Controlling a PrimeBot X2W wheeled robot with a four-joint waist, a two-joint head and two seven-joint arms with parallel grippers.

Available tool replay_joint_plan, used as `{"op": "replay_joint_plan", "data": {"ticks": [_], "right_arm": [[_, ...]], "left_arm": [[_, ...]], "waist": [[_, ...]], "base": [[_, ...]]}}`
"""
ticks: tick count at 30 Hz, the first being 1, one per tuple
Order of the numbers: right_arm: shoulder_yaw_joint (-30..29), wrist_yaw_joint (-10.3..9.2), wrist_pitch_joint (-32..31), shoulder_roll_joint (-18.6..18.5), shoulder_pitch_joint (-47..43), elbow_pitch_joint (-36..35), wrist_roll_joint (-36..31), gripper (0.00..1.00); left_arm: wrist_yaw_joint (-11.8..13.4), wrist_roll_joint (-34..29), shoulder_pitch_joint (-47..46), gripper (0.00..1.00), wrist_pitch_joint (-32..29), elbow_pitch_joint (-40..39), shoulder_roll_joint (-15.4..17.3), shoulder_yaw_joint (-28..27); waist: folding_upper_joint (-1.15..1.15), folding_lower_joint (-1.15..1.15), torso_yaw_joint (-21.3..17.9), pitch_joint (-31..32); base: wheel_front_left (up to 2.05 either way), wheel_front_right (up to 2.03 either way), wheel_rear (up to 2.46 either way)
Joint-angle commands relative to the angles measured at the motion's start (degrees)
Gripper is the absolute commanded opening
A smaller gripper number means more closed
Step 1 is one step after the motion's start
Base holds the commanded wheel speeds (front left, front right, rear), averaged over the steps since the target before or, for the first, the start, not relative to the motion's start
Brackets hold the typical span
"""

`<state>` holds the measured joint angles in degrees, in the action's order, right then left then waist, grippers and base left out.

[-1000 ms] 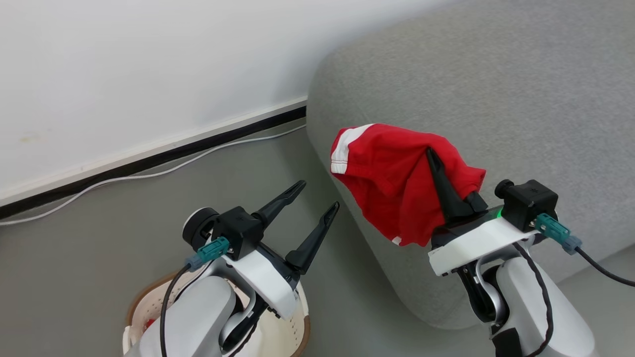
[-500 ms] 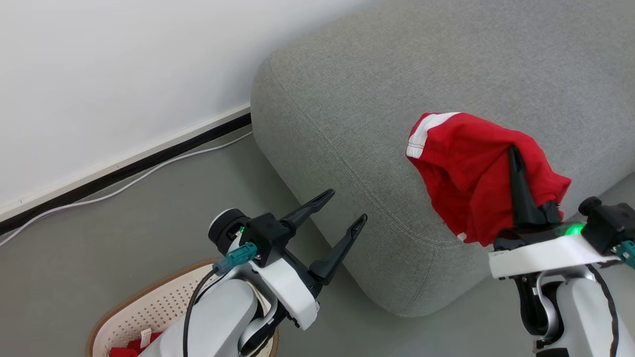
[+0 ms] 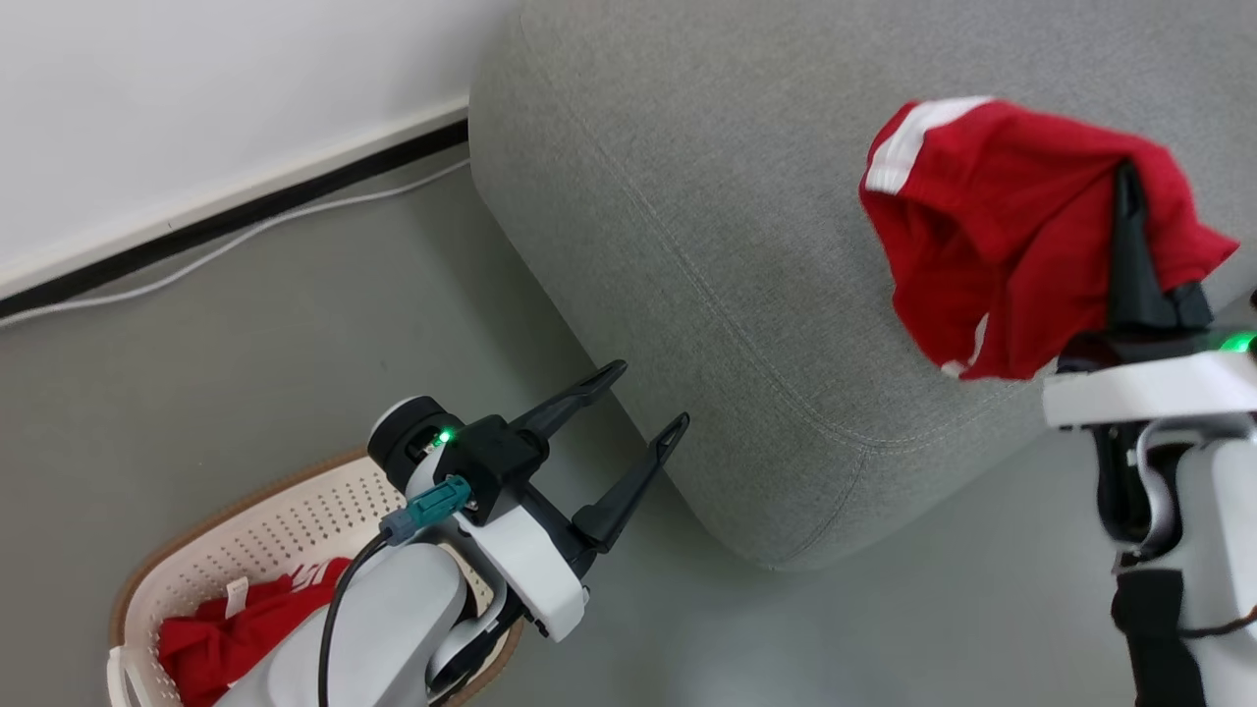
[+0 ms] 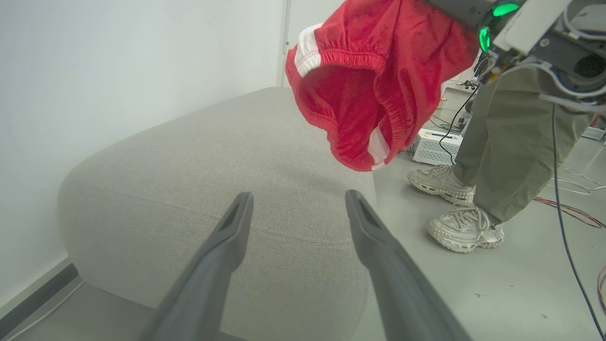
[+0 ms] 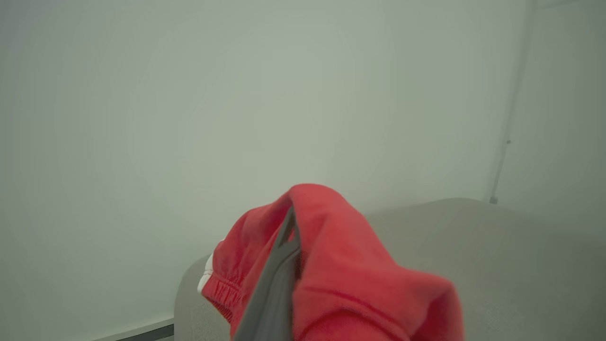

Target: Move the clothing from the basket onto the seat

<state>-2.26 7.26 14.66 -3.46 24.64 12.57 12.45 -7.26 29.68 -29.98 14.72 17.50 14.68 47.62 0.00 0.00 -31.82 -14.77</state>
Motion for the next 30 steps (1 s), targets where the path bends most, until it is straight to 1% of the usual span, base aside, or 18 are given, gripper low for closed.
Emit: {"op": "replay_joint_plan", "data": {"ticks": [1,5,12,14,19,24,25,30], "right_arm": [[0.1,0.23,0.3,-1.1,3.4,-0.7,-0.8,0.0],[-4.0,0.23,0.3,-2.4,11.3,2.4,-0.6,0.0],[-10.0,0.23,0.3,-5.3,20.1,7.9,-3.3,0.0],[-12.1,0.23,0.3,-7.0,24.2,10.5,-4.8,0.0],[-15.6,0.23,0.3,-9.1,31.0,16.5,-7.0,0.0],[-21.3,0.23,0.3,-13.4,37.2,23.3,-10.8,0.0],[-21.3,0.23,0.3,-13.4,37.2,23.3,-10.8,0.0],[-27.8,0.23,-1.1,-16.7,42.2,28.3,-13.7,0.0]], "left_arm": [[-0.2,-0.8,-3.3,1.0,0.3,-1.8,1.2,-1.6],[-0.2,-1.6,-6.8,1.0,0.3,-3.8,4.0,0.5],[-0.2,-1.8,-11.2,1.0,0.3,-5.6,6.0,3.5],[-0.2,-1.5,-12.3,1.0,0.3,-5.8,6.5,3.8],[-0.2,-1.6,-13.4,1.0,0.3,-6.2,7.4,4.4],[-0.2,-1.5,-14.4,1.0,0.3,-6.6,8.1,4.5],[-0.2,-1.5,-14.4,1.0,0.3,-6.6,8.1,4.5],[-0.2,-1.6,-14.9,1.0,0.3,-6.9,7.9,4.7]], "waist": [[0.0,0.0,0.4,-3.8],[0.0,0.0,2.9,-10.8],[0.0,0.0,5.9,-17.4],[0.0,0.0,6.9,-19.7],[0.0,0.0,8.2,-23.0],[0.0,0.0,10.3,-25.9],[0.0,0.0,10.3,-25.9],[0.0,0.0,12.7,-28.1]], "base": [[0.0,0.0,0.0],[0.0,0.0,0.0],[0.0,0.0,0.0],[0.0,0.0,0.0],[0.0,0.0,0.0],[0.0,0.0,0.0],[0.0,0.0,0.0],[0.0,0.0,0.0]]}}
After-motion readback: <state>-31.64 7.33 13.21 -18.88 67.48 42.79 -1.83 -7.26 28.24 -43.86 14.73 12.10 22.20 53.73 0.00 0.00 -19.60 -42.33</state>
